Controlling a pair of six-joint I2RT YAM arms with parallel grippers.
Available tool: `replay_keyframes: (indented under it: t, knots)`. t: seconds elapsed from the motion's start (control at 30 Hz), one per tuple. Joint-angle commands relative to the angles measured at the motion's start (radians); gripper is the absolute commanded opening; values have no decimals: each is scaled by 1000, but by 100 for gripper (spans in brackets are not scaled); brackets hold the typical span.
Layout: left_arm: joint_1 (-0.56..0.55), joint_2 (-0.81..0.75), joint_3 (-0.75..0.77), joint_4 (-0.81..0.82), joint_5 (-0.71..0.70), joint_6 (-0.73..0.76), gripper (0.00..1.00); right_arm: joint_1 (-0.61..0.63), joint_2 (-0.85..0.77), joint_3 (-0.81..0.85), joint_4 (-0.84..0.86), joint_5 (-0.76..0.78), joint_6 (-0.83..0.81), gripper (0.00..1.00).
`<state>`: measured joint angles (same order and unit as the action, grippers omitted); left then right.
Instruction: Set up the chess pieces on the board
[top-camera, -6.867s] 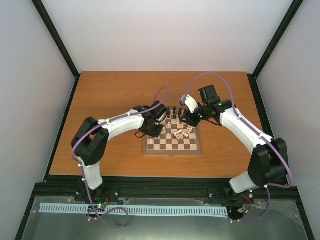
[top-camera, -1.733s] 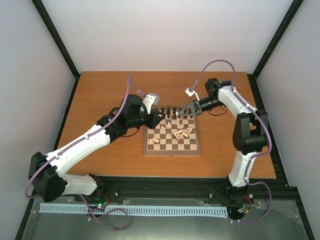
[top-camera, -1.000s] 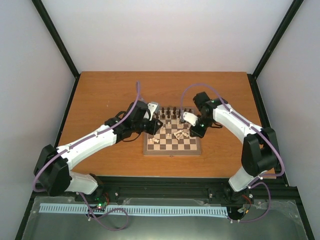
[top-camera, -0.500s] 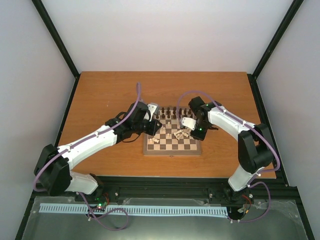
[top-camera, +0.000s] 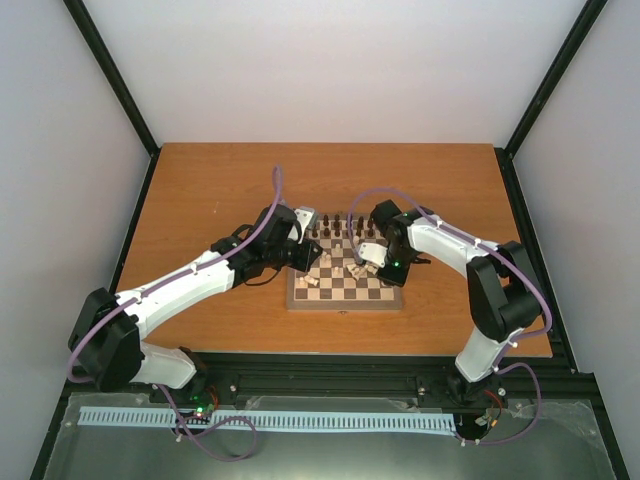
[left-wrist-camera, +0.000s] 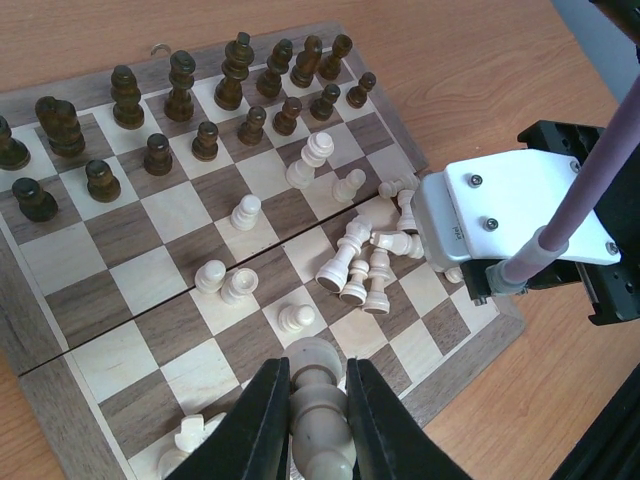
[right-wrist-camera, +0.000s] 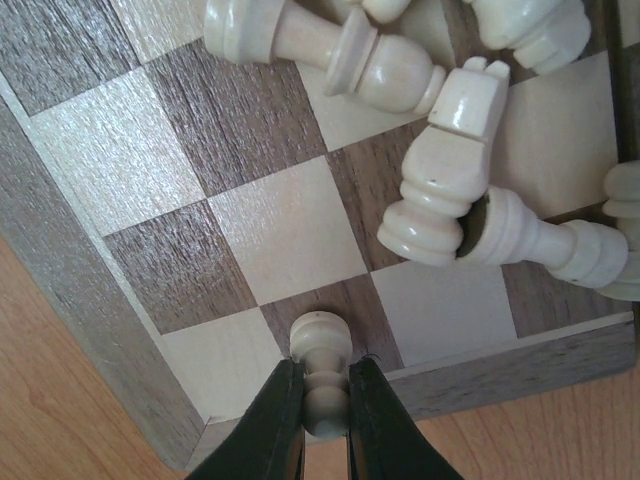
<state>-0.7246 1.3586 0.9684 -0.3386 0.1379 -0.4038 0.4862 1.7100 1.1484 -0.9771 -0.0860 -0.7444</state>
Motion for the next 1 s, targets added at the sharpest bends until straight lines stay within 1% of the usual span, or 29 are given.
replay_keyframes:
  t: [0.0,0.13,0.3,0.4,0.57,0.7,0.77,0.83,0.9,0.97]
  knots:
    - [5,-8,1,2,-8,2,5,14,10,-11,6,14,-9,7]
    - [6,-8,-1,4,-3,1,5,14,16,-13,9,17,-6,10]
    - [6,4,7,-11,17,8,5,14,-9,3,12,15,6,25]
    - [5,19,13,-24,40,14,6,2,-51,45,-14,-32,17,31]
    - [-16,54,28,-57,92,48,7,-76,-130,140,-87,-184,41,36]
    - [-82,112,58,-99,89,81,8,-191,-220,159,-70,-307,109,40]
    - [-116,139,68,-107,70,96,8,-253,-266,142,-41,-382,160,40]
    - [-151,169,80,-124,18,115,8,-328,-319,109,-3,-488,210,42]
    - [-176,216,96,-138,-39,136,8,-367,-356,54,60,-557,270,42]
    - [-191,268,119,-181,-51,150,8,-382,-383,-12,130,-604,324,42]
